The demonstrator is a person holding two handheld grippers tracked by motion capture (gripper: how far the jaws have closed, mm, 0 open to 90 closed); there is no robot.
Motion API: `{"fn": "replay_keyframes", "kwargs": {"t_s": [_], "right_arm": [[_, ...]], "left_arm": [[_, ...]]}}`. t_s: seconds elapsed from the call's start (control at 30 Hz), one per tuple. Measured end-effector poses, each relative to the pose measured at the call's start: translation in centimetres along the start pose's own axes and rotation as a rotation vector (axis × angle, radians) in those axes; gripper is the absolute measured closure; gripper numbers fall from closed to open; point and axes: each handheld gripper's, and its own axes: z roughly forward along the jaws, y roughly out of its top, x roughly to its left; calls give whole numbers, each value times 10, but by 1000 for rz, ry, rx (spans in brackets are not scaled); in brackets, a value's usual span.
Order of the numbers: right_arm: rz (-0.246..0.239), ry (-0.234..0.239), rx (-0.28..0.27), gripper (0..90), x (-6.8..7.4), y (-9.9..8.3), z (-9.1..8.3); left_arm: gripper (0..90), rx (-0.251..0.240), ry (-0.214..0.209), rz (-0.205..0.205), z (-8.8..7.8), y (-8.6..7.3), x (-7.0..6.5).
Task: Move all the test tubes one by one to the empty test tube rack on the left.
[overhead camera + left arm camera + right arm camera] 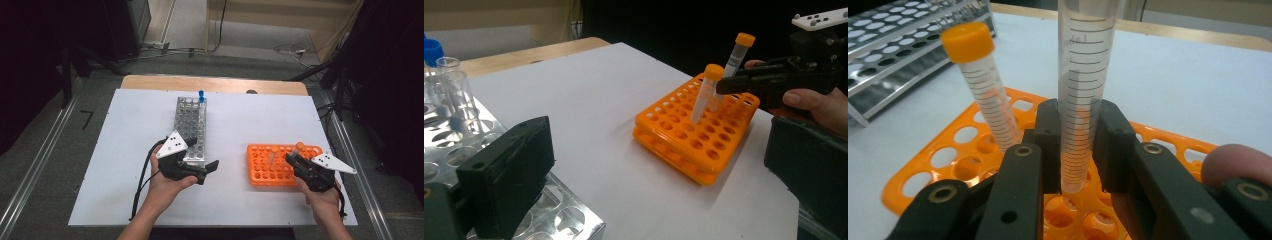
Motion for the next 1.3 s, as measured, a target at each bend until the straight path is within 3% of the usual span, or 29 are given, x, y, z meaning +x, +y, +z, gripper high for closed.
{"fn": "replay_keyframes", "kwargs": {"t_s": [0.27, 0.57, 0.9, 1.0, 1.3], "right_arm": [[-16, 49, -16, 722, 14, 2, -16], [-45, 124, -21, 722, 34, 5, -21], [-73, 188, -16, 722, 55, 6, -18], [-60, 222, -11, 723, 61, 6, -15], [-93, 295, 18, 723, 89, 6, -4]], "left_arm": [[1, 11, -18, 5, 4, -1, -6], [1, 17, -45, 17, 9, 0, -15], [2, 15, -71, 19, 13, 1, -23], [4, 4, -86, 2, 13, 3, -25], [26, 4, -119, 22, 17, 4, -36]]}}
